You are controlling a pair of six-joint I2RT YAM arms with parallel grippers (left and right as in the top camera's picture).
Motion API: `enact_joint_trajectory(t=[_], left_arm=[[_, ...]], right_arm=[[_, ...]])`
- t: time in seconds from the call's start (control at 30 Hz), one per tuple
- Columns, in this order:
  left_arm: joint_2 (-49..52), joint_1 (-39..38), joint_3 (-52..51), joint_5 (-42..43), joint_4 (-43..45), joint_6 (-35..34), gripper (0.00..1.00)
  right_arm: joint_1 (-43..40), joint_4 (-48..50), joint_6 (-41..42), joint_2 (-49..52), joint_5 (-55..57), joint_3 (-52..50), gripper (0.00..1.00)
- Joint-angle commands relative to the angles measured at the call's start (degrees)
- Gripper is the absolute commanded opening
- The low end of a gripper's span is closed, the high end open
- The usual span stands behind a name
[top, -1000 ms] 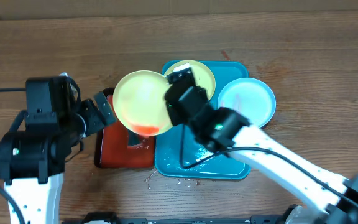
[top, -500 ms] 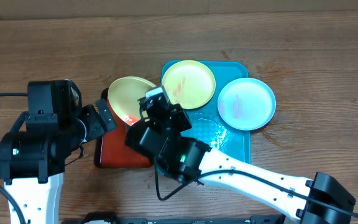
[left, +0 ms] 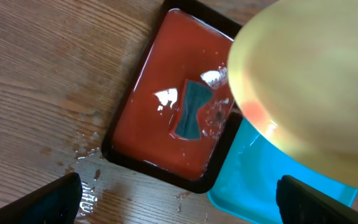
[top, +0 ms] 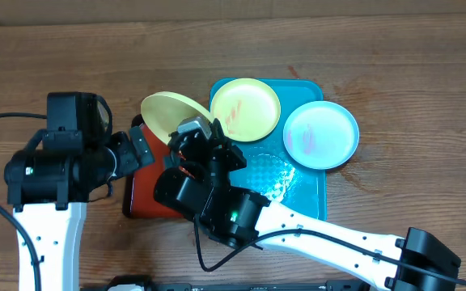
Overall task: Clean dirty plates on tray and stack at the side
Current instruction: 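Lift the yellow plate with the right gripper and tilt it over the red tray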
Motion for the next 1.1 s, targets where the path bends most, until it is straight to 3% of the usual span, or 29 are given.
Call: enact_joint_trajectory(t=[0.0, 0.3, 0.47, 0.73, 1.07], left_arm=[[1.4, 0.35, 0.94, 0.61, 0.96, 0.15, 1.0], [0.76, 0.35, 1.49, 2.73, -3.82, 3.06, 1.0], [-6.84, 0.35, 1.49, -1.53, -4.48, 3.48, 1.0], [-15.17, 0.35, 1.49, -1.53, -5.77, 3.48, 1.0], [-15.52, 0.35, 1.46, -1.51, -6.51, 3.45, 1.0]], right_arm=[[0.33, 1.16, -2.51, -1.22, 3.02, 0.83, 0.04], [0.37, 2.71, -2.51, -1.2, 1.03, 0.83, 0.04], [0.87, 2.69, -2.54, -1.2, 0.5, 0.83, 0.04], [4.92, 2.14, -4.74, -1.2, 0.94, 0.83, 0.04], [4.85, 4.59, -8.07, -1.2, 5.33, 0.83, 0.04]])
